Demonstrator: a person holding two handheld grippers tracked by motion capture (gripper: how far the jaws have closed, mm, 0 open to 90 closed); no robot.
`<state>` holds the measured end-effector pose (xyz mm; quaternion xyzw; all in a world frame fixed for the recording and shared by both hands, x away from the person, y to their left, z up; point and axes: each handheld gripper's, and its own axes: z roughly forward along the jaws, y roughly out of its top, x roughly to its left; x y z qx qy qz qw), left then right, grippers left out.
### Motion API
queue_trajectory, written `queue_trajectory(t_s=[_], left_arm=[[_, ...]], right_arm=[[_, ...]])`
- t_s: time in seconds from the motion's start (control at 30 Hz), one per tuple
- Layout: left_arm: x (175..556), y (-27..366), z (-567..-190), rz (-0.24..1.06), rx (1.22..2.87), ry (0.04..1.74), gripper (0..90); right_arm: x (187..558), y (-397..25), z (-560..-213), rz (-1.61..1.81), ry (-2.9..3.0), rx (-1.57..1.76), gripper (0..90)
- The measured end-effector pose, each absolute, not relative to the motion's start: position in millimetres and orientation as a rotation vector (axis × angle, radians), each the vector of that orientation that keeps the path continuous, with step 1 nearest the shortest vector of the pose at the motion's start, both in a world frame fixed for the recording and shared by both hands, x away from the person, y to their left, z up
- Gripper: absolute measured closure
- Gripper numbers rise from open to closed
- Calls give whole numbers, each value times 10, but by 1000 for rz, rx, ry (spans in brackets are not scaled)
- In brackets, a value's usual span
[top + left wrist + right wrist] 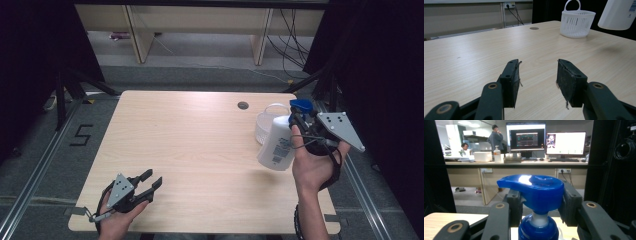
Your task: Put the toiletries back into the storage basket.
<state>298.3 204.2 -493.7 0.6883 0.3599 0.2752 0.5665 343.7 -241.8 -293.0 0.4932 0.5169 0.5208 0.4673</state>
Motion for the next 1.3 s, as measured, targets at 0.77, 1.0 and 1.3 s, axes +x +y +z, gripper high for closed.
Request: queue_trajectory(t_s=[0.77, 1.0, 1.3], left_arm=[[3001, 2039, -4946, 645, 1622, 840, 523], [3007, 2029, -4964, 638, 1618, 837, 523], [3008, 2029, -4966, 636, 1625, 846, 523]], right_arm=[[3635, -2502, -2790, 1256, 1234, 1206, 599], [3705, -2506, -2739, 1267, 1212, 1205, 599], [3780, -2500, -2740, 1263, 1218, 1199, 599]])
